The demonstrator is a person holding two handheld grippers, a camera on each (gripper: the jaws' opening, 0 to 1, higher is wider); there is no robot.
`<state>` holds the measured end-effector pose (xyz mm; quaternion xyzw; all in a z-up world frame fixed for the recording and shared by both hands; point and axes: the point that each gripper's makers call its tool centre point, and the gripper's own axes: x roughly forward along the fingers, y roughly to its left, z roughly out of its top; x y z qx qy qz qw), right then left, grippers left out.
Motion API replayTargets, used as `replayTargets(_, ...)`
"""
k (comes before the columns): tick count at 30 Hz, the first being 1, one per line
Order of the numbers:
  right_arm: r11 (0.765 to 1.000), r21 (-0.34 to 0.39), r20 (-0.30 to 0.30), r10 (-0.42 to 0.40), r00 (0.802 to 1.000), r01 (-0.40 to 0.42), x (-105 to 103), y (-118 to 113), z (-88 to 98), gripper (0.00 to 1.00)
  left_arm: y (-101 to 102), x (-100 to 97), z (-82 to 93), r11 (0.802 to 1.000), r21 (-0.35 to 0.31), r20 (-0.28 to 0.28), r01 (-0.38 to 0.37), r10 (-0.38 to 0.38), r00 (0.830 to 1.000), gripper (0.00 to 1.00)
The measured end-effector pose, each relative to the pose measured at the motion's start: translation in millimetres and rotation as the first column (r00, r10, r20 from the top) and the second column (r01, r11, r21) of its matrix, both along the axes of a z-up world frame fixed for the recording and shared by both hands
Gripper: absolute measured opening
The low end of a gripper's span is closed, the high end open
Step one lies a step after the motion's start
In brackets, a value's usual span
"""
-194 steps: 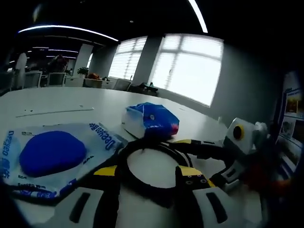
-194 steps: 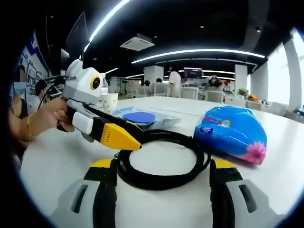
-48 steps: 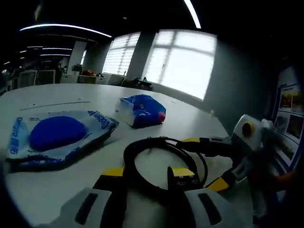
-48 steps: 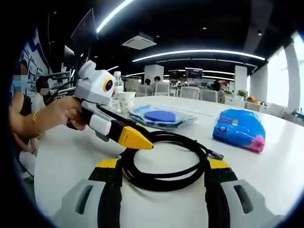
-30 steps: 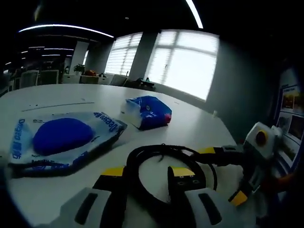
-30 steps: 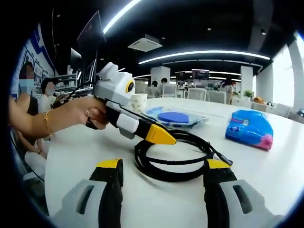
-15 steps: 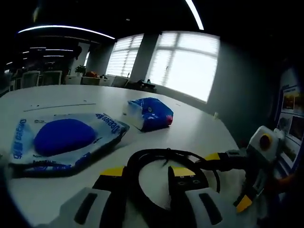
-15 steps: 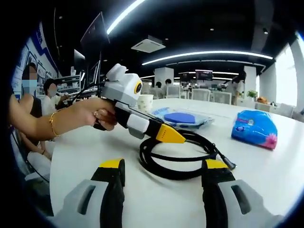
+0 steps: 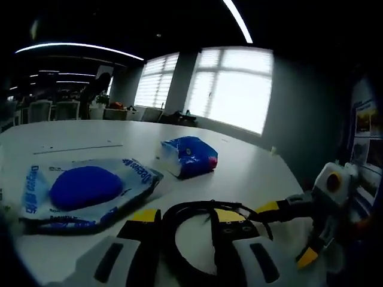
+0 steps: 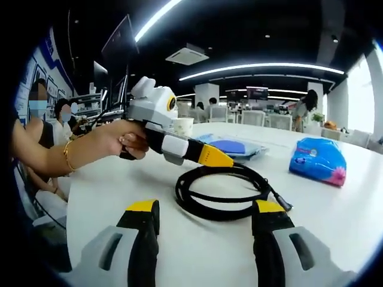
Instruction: Arrange the tabletop items into an orderly group along one side of the table until the central work area is clear of visible clutter.
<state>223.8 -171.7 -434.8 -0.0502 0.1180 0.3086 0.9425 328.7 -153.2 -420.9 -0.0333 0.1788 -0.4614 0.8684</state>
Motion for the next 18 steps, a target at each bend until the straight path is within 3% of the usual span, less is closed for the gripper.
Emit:
replayTargets(2,1.000,-0.002,-0.001,-0.003,1.000,0.003,-0.3,-1.0,0.0,0.60,-1.1,-0.6,1.3,1.000,-0.001,0.006,0.003,-0.003,1.000,0.31)
replayTargets(4,1.000,-0.008,0.002,-0.009,1.000,0.009,-4.8,-3.6,2.3,0.60,-5.8,0.5,13.2,1.000,-0.025,0.094,0.005,-0.002,0.996,0.29)
replayTargets(9,1.000,-0.019,0.014,-0.007,1.000,0.007,-8.7,-4.9,5.1,0.56,-6.8,0.7,13.2,1.000,-0.027,0.101,-0.002,0.005,0.995,0.29)
replayTargets(11,1.000,-0.002,0.024,-0.023,0.999,0.023,-10.0,-11.6,13.7,0.54,-8.9,7.5,25.8,0.992,-0.124,0.123,-0.036,0.052,0.991,0.29)
replayTargets(13,0.999,0.017,0.039,-0.035,0.999,0.035,-8.8,-15.8,20.1,0.54,-9.0,9.1,31.6,0.984,-0.174,0.116,-0.043,0.064,0.991,0.29)
replayTargets(16,0.999,0.026,0.050,-0.049,0.998,0.047,-7.3,-20.7,24.6,0.52,-8.9,9.8,31.4,0.985,-0.169,0.109,-0.042,0.061,0.992,0.29)
replayTargets(18,0.996,0.039,0.095,-0.077,0.992,0.074,-1.2,-33.3,31.8,0.47,-14.5,7.3,31.8,0.989,-0.141,0.151,-0.034,0.055,0.987,0.29)
